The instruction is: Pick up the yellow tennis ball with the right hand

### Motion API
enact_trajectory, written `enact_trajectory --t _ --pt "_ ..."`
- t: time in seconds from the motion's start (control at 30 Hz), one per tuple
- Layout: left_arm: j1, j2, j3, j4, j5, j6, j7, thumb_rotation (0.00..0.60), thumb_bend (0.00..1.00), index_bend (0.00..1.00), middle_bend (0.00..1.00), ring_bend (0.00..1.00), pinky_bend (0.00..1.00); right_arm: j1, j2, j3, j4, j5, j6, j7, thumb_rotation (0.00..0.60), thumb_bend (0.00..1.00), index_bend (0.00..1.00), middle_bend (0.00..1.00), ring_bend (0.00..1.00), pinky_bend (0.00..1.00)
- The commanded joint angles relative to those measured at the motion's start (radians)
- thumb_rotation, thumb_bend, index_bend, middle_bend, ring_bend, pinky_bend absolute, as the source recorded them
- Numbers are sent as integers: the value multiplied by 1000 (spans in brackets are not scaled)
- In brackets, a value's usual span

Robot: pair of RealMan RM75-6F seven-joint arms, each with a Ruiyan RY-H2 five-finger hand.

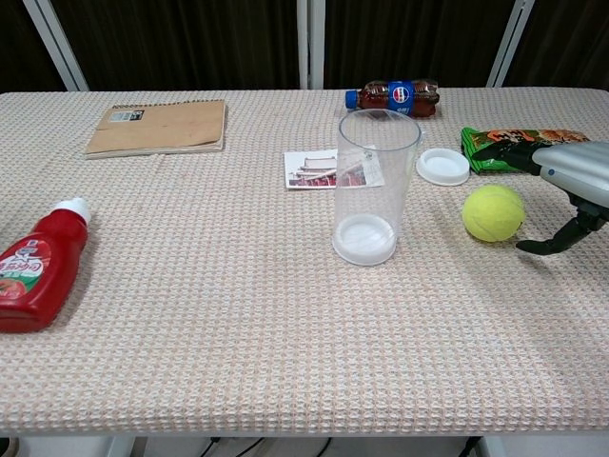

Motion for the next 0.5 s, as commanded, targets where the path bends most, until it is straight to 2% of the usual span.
enact_trajectory --t 0.03,0.2,0.37,0.5 --pt "-1 4 2 -2 2 -3 -4 600 112 10 0 0 0 6 -19 1 12 7 7 -26 600 197 41 114 116 281" --pt "-3 12 5 -1 -2 -15 -20 600 112 10 0 0 0 11 -46 -3 27 25 22 -86 600 277 290 252 277 458" --pt "-2 15 8 -4 5 -15 -35 600 112 10 0 0 0 11 -52 -8 30 45 33 -139 600 336 604 492 486 651" --pt "-1 20 10 -5 10 -12 -45 600 112 10 0 0 0 -2 -44 1 18 21 101 -137 600 362 727 614 567 724"
